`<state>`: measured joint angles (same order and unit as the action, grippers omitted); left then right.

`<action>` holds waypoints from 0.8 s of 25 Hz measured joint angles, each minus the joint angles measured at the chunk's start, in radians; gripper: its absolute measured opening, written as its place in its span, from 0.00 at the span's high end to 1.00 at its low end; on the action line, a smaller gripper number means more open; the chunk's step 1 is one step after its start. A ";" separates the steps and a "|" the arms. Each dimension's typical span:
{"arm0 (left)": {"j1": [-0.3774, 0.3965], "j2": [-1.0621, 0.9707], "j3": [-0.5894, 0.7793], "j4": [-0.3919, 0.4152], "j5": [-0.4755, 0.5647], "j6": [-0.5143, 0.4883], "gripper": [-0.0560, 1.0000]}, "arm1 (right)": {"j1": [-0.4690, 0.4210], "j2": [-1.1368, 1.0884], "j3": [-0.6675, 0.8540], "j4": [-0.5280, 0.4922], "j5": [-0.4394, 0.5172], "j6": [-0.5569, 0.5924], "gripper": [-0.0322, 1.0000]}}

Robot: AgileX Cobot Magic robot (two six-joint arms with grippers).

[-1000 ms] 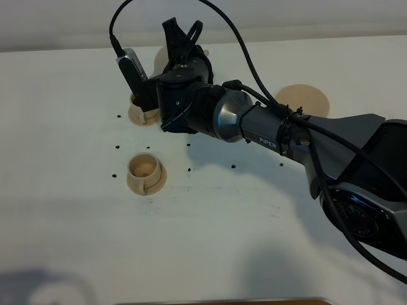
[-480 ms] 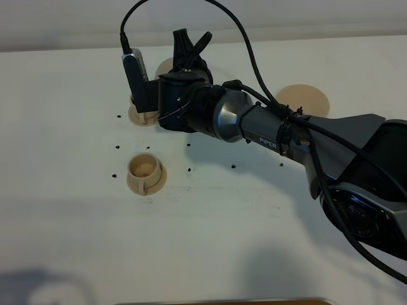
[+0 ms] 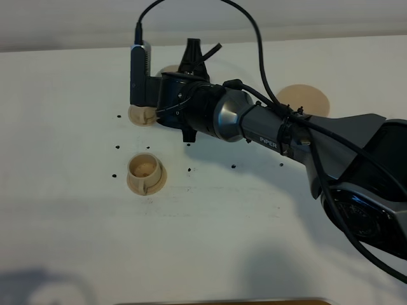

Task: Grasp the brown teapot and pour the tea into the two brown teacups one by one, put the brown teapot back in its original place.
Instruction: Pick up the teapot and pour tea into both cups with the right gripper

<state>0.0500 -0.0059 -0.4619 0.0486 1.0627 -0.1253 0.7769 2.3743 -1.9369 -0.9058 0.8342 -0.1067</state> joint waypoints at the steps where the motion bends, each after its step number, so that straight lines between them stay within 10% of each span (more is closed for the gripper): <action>1: 0.000 0.000 0.000 0.000 0.000 0.000 0.53 | 0.000 -0.008 0.000 0.013 0.012 0.008 0.88; 20: 0.000 0.000 0.000 0.000 0.000 -0.001 0.53 | -0.011 -0.079 -0.003 0.405 0.139 0.107 0.88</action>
<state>0.0500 -0.0059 -0.4619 0.0486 1.0627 -0.1262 0.7661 2.2954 -1.9403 -0.5008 0.9731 0.0000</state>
